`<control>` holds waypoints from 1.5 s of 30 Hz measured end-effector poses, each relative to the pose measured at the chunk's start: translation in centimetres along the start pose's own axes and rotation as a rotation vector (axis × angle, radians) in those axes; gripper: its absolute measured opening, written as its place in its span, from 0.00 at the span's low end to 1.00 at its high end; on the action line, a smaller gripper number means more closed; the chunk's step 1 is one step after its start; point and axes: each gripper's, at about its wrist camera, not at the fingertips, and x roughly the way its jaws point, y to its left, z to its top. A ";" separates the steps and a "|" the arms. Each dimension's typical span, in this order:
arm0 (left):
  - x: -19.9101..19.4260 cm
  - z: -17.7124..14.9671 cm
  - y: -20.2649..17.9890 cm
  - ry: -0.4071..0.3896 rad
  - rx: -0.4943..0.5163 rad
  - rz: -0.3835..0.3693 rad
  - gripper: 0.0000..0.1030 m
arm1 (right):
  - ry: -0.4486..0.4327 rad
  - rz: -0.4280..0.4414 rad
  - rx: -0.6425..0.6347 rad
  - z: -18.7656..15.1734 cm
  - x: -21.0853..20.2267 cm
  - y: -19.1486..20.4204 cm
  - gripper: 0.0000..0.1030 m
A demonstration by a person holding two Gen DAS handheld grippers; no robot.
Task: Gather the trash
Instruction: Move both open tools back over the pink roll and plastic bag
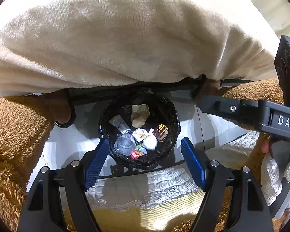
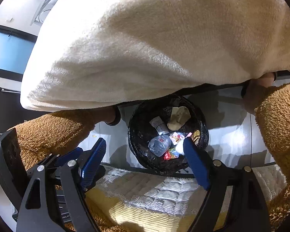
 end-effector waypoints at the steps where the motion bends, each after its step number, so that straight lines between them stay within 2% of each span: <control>1: -0.2 0.0 0.0 -0.008 0.000 -0.002 0.73 | -0.005 -0.001 -0.003 0.0 -0.1 0.0 0.79; 6: -1.0 0.0 -0.3 -0.056 0.018 -0.004 0.73 | -0.042 0.007 -0.019 -0.1 -1.0 0.2 0.79; 11: -2.4 -0.3 -0.5 -0.111 0.029 0.006 0.73 | -0.117 0.042 -0.036 -0.5 -2.8 0.3 0.79; 22: -8.5 -1.8 -1.6 -0.363 0.096 -0.026 0.73 | -0.382 0.089 -0.206 -2.8 -9.9 2.5 0.79; 27: -11.2 -1.4 -1.6 -0.467 0.108 -0.047 0.73 | -0.478 0.085 -0.280 -2.2 -12.4 3.6 0.79; 30: -12.7 -0.3 -1.4 -0.519 0.127 -0.057 0.73 | -0.502 0.066 -0.318 -0.9 -13.0 4.3 0.79; 35: -14.5 2.9 -1.1 -0.567 0.163 -0.046 0.73 | -0.510 0.022 -0.362 3.2 -13.1 5.5 0.79; 45: -17.3 11.8 3.1 -0.617 0.101 -0.070 0.73 | -0.521 -0.113 -0.378 15.1 -10.4 7.0 0.79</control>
